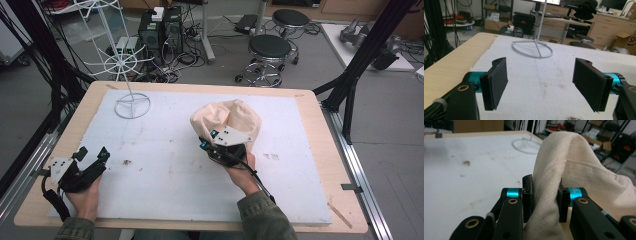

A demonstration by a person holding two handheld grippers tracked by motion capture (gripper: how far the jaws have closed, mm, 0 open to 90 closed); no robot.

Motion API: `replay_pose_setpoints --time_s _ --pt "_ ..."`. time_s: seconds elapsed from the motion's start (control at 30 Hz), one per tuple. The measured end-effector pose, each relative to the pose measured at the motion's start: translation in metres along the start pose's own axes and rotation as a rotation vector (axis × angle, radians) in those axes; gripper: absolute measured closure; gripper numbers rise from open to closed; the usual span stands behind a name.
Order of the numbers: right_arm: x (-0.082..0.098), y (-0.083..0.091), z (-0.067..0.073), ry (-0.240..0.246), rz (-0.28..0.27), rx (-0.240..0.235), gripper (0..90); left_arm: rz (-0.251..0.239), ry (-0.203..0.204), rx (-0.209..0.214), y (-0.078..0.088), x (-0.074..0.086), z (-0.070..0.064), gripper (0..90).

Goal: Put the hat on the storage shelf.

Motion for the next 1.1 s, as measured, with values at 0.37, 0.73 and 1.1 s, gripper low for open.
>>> replay_pose_setpoints --time_s 0.37,0.73,1.1 --pt "-0.038 0.002 0.002 0.030 -0.083 -0.024 73.2 -0.002 0.007 0.000 0.000 0.000 0.001 28.0" --pt "-0.068 0.002 -0.004 0.054 -0.131 -0.019 73.0 0.001 0.009 0.009 0.000 0.000 0.001 27.9" --pt "-0.105 0.003 -0.006 0.076 -0.188 -0.031 72.8 0.001 0.008 0.013 0.000 0.000 0.000 27.9"
Point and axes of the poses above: each handheld gripper's, and its own axes: y roughly backward along the jaws, x roughly out of its underside, z roughly to its left, the point moved 4 cm from there along -y, roughly forward along the jaws
